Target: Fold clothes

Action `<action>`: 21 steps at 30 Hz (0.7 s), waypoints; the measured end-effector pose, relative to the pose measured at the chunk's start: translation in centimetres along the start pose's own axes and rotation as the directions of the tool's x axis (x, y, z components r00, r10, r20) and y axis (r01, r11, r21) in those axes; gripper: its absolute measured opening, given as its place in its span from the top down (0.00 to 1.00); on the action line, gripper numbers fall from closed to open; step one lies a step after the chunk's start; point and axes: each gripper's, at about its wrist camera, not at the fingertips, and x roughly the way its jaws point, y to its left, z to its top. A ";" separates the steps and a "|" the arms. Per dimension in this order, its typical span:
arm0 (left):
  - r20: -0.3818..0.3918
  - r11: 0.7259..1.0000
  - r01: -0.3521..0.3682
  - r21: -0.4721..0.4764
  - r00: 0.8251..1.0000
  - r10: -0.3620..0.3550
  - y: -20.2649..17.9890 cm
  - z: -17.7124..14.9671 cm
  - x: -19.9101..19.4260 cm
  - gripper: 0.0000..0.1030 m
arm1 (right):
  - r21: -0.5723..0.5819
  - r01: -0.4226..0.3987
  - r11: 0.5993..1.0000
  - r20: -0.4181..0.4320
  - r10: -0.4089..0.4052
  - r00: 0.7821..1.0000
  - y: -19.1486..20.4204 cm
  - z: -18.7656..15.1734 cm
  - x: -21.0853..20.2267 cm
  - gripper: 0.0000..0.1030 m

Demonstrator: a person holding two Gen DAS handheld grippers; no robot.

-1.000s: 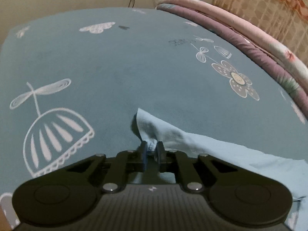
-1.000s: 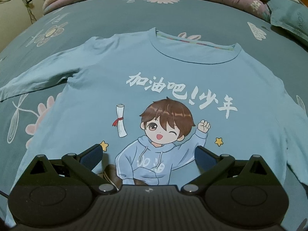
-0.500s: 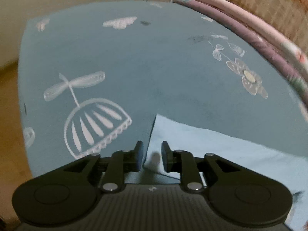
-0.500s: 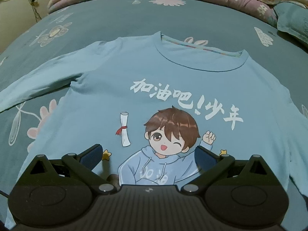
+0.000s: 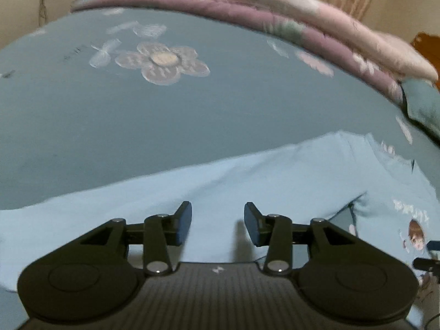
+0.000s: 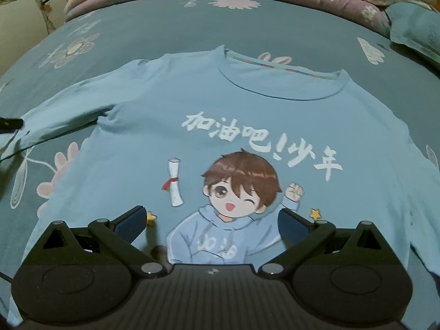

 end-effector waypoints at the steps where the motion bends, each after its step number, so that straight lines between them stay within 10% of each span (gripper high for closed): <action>1: 0.010 0.999 -0.035 0.012 0.999 0.035 0.0 0.1 0.7 0.57 | 0.008 0.004 1.000 0.000 -0.004 1.000 -0.3 -0.1 0.0 0.00; 8: 0.056 0.991 -0.131 0.011 0.990 0.130 -0.9 3.5 1.4 0.59 | 0.049 0.028 0.998 0.011 -0.028 1.000 -1.9 -0.3 -0.2 0.00; 12: 0.064 0.991 0.080 0.111 0.994 -0.087 -5.9 3.8 0.8 0.48 | 0.055 0.044 0.998 0.024 -0.046 0.999 -2.4 -0.4 -0.3 0.00; 16: -0.035 0.928 0.286 0.239 0.957 -0.286 -12.1 2.6 3.1 0.47 | 0.062 0.057 0.996 0.030 -0.059 0.998 -2.9 -0.3 -0.1 0.00; 21: -0.008 0.931 0.211 0.297 0.976 -0.218 -14.6 2.7 7.3 0.44 | 0.091 0.064 0.994 0.044 -0.068 0.997 -4.2 -1.0 -0.6 0.00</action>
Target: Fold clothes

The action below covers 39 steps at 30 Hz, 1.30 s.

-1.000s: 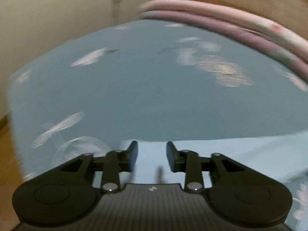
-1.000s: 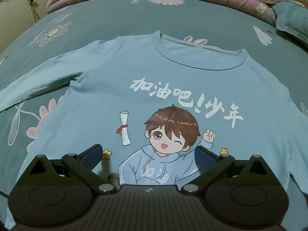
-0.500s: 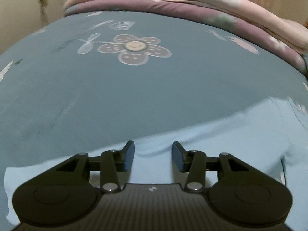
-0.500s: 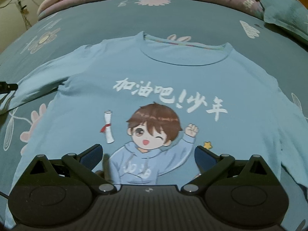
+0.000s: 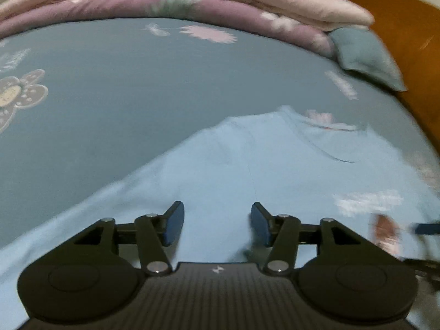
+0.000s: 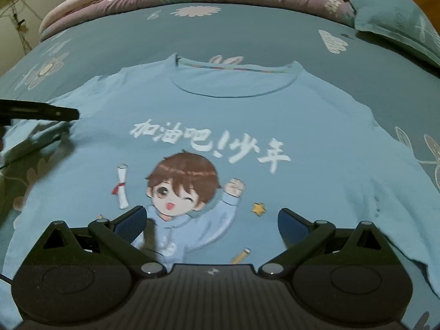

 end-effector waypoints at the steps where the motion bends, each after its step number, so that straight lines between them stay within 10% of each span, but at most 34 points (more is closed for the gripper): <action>1: 0.016 0.998 -0.054 0.035 0.998 0.053 -0.2 0.4 0.5 0.45 | 0.008 0.003 1.000 0.002 -0.003 1.000 -0.4 -0.2 0.0 0.00; 6: -0.026 0.989 -0.148 0.030 0.989 0.149 -1.0 4.1 1.7 0.48 | 0.046 -0.016 0.999 0.028 0.014 0.999 -1.7 -1.0 -0.3 0.00; 14: -0.077 0.970 0.208 0.123 0.977 -0.200 -8.3 5.5 3.3 0.39 | -0.006 -0.009 1.000 0.051 0.009 0.999 -1.3 -1.5 0.0 0.00; 27: -0.053 0.987 0.014 0.157 0.999 -0.006 -8.8 10.0 10.6 0.33 | -0.035 -0.011 0.999 0.103 0.015 0.995 -1.4 -2.5 0.0 0.00; 39: 0.008 0.999 0.014 0.031 1.000 -0.015 -3.9 5.4 -3.4 0.31 | -0.048 -0.001 0.999 0.121 0.006 0.993 -1.2 -2.7 0.1 0.00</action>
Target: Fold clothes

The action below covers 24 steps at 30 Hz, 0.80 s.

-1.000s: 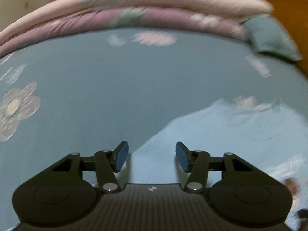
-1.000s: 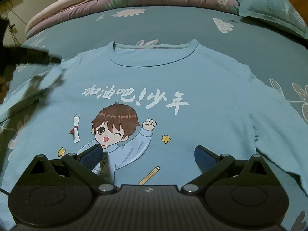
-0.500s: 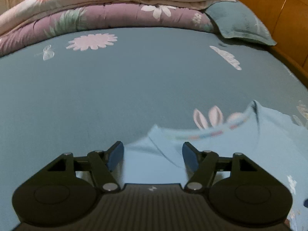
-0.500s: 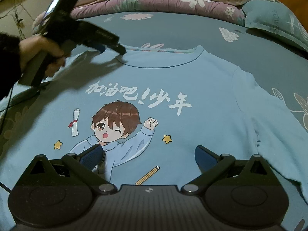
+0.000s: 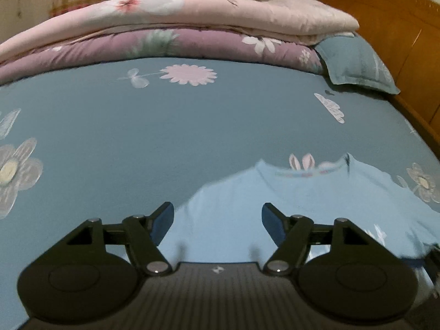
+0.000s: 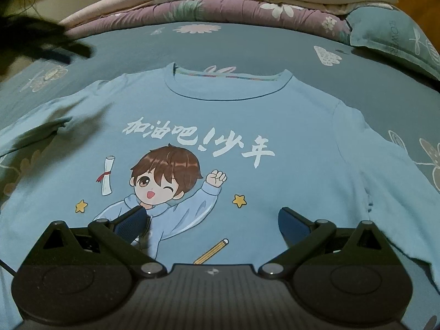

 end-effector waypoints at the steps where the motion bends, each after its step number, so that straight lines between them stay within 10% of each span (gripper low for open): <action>1: -0.005 1.000 0.007 -0.017 1.000 -0.007 0.2 -1.0 -0.8 0.31 | -0.001 0.001 1.000 -0.001 -0.001 1.000 0.0 0.0 0.0 0.00; 9: -0.101 1.000 0.024 0.017 0.995 -0.022 -0.9 -7.9 -1.3 0.33 | -0.005 0.018 1.000 -0.008 -0.018 1.000 0.3 0.2 0.3 0.00; 24: -0.118 0.985 0.075 0.156 0.991 -0.057 -0.2 -7.7 1.9 0.39 | -0.014 0.017 1.000 -0.014 -0.017 1.000 0.2 0.3 0.4 0.00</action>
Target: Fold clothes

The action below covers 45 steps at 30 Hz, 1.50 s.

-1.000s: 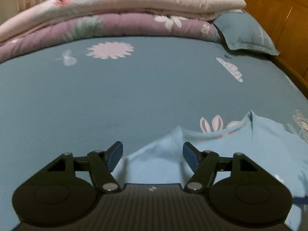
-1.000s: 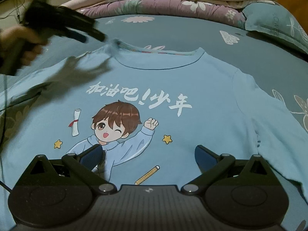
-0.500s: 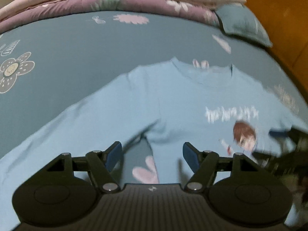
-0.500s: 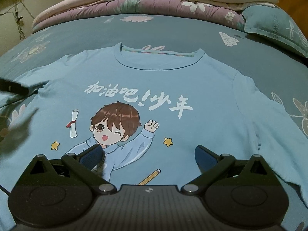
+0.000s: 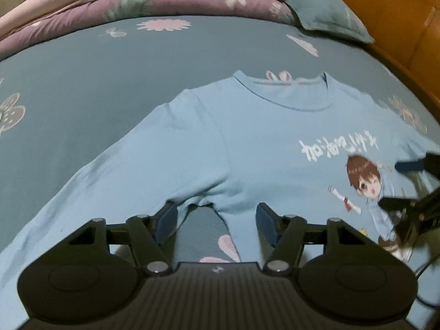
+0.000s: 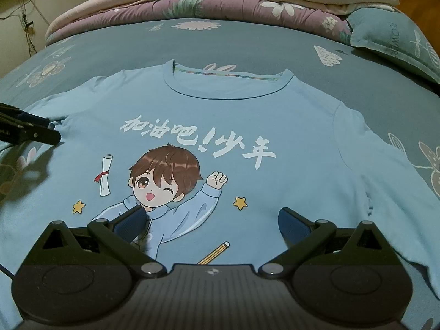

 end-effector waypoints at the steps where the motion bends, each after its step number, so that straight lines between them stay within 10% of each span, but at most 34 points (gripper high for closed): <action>1: -0.003 1.000 0.001 0.021 1.000 -0.001 0.0 0.0 -0.1 0.41 | -0.001 -0.001 1.000 -0.001 0.001 1.000 0.0 0.0 0.0 0.00; 7: -0.037 0.989 -0.011 0.145 0.999 0.016 0.7 0.1 -0.6 0.73 | -0.004 -0.002 1.000 0.004 0.002 1.000 0.0 -0.1 0.0 0.00; 17: -0.079 0.947 -0.033 0.321 0.995 0.062 0.0 1.2 0.8 1.00 | -0.009 0.002 1.000 0.003 -0.002 1.000 0.1 0.0 0.0 0.00; 30: -0.135 0.977 0.104 0.189 0.988 -0.079 0.5 0.5 -3.1 0.95 | -0.010 0.004 1.000 0.006 -0.004 1.000 0.2 0.0 0.0 0.00; 45: -0.144 0.991 -0.110 -0.077 0.985 0.099 8.0 -4.0 -6.9 0.77 | -0.012 0.006 1.000 0.003 -0.006 1.000 0.2 0.1 0.1 0.00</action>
